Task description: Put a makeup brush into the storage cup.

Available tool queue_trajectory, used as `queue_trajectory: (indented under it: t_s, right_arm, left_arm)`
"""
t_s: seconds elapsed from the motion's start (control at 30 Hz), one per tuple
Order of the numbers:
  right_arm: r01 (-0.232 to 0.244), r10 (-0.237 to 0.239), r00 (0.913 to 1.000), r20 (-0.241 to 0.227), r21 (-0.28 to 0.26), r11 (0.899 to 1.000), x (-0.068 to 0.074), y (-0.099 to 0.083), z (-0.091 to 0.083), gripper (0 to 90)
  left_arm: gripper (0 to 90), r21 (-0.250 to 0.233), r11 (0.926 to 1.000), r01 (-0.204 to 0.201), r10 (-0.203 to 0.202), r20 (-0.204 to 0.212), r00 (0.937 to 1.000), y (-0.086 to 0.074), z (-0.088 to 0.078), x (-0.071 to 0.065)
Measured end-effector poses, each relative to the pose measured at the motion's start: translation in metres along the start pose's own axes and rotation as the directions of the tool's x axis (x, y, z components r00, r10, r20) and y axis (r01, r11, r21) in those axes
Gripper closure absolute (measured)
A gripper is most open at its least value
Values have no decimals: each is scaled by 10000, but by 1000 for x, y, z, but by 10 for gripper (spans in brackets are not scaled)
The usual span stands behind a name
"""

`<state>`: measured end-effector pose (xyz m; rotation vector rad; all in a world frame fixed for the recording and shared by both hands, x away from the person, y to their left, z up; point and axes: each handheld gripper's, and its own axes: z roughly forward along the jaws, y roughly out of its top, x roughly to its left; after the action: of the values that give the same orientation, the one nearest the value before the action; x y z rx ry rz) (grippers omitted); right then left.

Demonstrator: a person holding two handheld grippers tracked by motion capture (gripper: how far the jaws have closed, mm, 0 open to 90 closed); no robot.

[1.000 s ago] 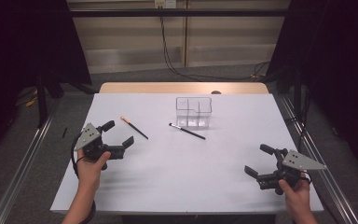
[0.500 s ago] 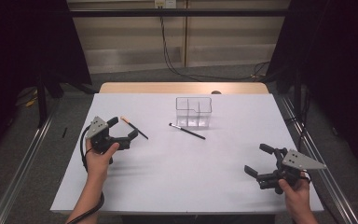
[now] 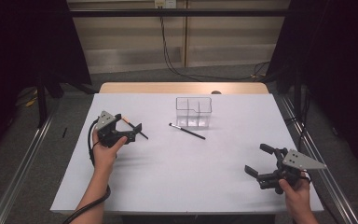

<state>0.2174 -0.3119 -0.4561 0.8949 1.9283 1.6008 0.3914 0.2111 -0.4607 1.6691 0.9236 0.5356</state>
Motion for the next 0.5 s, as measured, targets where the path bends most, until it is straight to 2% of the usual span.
queue_trajectory:
  t_s: [0.07,0.27,0.4,0.5]
  right_arm:
    - [4,-4,10000,14,18,10000,0,0,0,0]
    - [49,-49,10000,-15,15,10000,0,0,0,0]
    - [38,-38,10000,-27,44,10000,0,0,0,0]
    - [45,-45,10000,-30,64,10000,0,0,0,0]
  left_arm:
    - [0,251,9997,75,-72,-132,9999,2,4,0]
    - [0,1032,9947,4,51,-532,9986,5,16,2]
    - [0,1675,9853,344,-167,-1059,9942,8,23,5]
    - [0,1904,9795,657,-439,-1169,9922,10,27,7]
